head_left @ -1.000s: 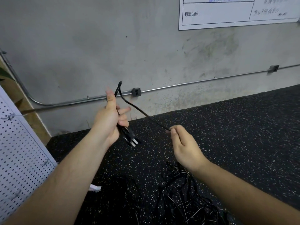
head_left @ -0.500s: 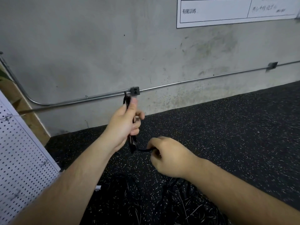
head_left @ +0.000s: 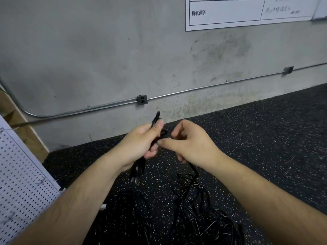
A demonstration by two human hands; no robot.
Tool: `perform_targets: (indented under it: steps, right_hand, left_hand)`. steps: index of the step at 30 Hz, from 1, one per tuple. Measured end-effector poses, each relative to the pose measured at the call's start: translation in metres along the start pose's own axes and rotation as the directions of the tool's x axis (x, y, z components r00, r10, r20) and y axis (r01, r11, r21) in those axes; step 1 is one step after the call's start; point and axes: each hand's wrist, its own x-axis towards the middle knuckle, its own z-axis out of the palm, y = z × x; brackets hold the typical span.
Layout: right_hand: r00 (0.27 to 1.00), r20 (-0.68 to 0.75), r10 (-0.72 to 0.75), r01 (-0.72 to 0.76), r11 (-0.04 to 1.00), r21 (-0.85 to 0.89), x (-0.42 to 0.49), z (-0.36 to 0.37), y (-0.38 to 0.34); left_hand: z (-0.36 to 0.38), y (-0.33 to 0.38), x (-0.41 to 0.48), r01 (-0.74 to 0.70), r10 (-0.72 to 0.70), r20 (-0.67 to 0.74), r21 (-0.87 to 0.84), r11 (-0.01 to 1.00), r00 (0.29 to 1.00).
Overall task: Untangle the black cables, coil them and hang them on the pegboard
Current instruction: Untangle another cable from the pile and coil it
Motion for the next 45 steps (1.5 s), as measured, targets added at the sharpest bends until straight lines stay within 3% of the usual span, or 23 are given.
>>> perform_targets:
  steps: [3, 7, 9, 14, 16, 19, 21, 25, 29, 36, 40, 45]
  right_hand:
    - [0.992, 0.127, 0.03, -0.04, 0.996, 0.079, 0.003, -0.015, 0.02]
    - [0.967, 0.249, 0.052, -0.014, 0.988, -0.154, -0.002, -0.027, 0.061]
    - [0.98, 0.19, 0.064, -0.043, 0.993, -0.112, 0.0, -0.029, 0.073]
    - [0.988, 0.08, 0.136, -0.151, 0.959, 0.241, 0.013, -0.021, 0.056]
    - [0.982, 0.099, 0.16, -0.181, 0.948, 0.263, 0.015, -0.015, 0.047]
    - [0.966, 0.138, 0.219, -0.234, 0.967, 0.098, 0.011, -0.001, 0.037]
    - [0.951, 0.148, 0.271, -0.285, 0.955, 0.085, 0.011, 0.008, 0.034]
    - [0.966, 0.172, 0.195, -0.25, 0.877, 0.41, 0.013, 0.013, 0.019]
    - [0.988, 0.097, 0.122, -0.152, 0.893, 0.423, 0.011, 0.011, 0.007]
    - [0.973, 0.23, 0.019, -0.133, 0.861, 0.49, 0.01, -0.004, 0.001]
    - [0.987, 0.093, 0.134, -0.157, 0.929, 0.336, 0.008, 0.001, -0.004]
    - [0.986, -0.066, 0.156, -0.116, 0.907, 0.405, 0.002, 0.004, -0.01]
  left_hand:
    - [-0.014, 0.011, 0.002, -0.022, 0.033, 0.025, -0.333, 0.943, 0.999]
    - [-0.045, 0.022, 0.005, -0.068, 0.049, -0.048, -0.63, 0.774, 0.998]
    - [-0.05, 0.024, 0.004, -0.098, 0.048, -0.092, -0.665, 0.74, 0.995]
    - [-0.041, 0.017, 0.003, -0.07, 0.04, -0.063, -0.601, 0.796, 0.997]
    - [-0.035, 0.016, 0.003, -0.02, 0.039, 0.014, -0.668, 0.744, 0.999]
    - [-0.028, 0.017, -0.001, 0.11, 0.067, 0.203, -0.746, 0.657, 0.977]
    - [-0.026, 0.016, -0.003, 0.188, 0.122, 0.331, -0.761, 0.621, 0.936]
    - [-0.026, 0.012, -0.001, 0.248, 0.237, 0.424, -0.809, 0.532, 0.874]
    - [-0.022, 0.013, -0.003, 0.16, 0.134, 0.292, -0.789, 0.593, 0.947]
    - [-0.018, 0.018, -0.004, 0.128, 0.011, 0.179, -0.744, 0.655, 0.984]
    - [-0.012, 0.014, -0.002, 0.084, -0.048, 0.073, -0.642, 0.762, 0.996]
    - [-0.005, 0.015, -0.004, -0.019, 0.001, -0.032, -0.545, 0.838, 0.999]
